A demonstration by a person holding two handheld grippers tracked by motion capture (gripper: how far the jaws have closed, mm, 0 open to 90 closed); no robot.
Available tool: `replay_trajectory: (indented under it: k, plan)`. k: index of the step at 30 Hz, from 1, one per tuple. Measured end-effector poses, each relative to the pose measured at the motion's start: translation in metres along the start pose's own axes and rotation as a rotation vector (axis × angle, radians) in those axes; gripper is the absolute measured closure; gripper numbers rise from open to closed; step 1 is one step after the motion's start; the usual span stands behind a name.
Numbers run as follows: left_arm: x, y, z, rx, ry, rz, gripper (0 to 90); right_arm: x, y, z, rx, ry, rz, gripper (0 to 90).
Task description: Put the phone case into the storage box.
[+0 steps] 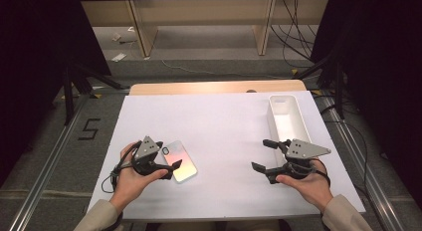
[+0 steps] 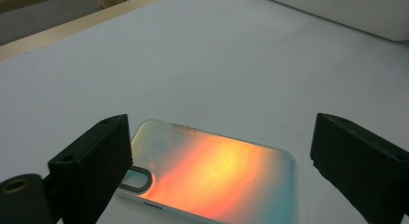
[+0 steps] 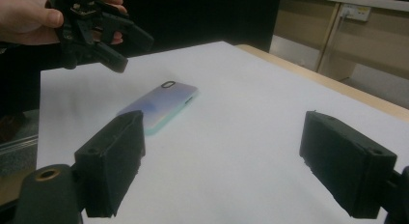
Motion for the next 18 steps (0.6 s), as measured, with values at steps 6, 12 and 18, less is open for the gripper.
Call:
replay_trajectory:
  k: [6,12,18]
  plan:
    - [0.0,0.001,-0.001,0.007,0.001,0.001,9.5,-0.001,0.0,0.001,0.0,0.002,-0.005,16.9]
    - [0.003,-0.003,0.0,0.0,-0.027,-0.001,51.9,-0.001,0.0,0.0,-0.003,0.003,-0.008,16.9]
    - [-0.007,-0.005,-0.012,0.052,0.006,0.006,89.7,-0.001,0.002,-0.001,0.005,0.007,-0.012,16.9]
Point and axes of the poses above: each handheld gripper's, and its own axes: z roughly backward along the jaws, y roughly out of its underside, x roughly to its left, the point moved 10 cm from there along -z, roughly forward along the jaws, and after that the axes turned 3 degrees about -x, right-handed, at the moved point
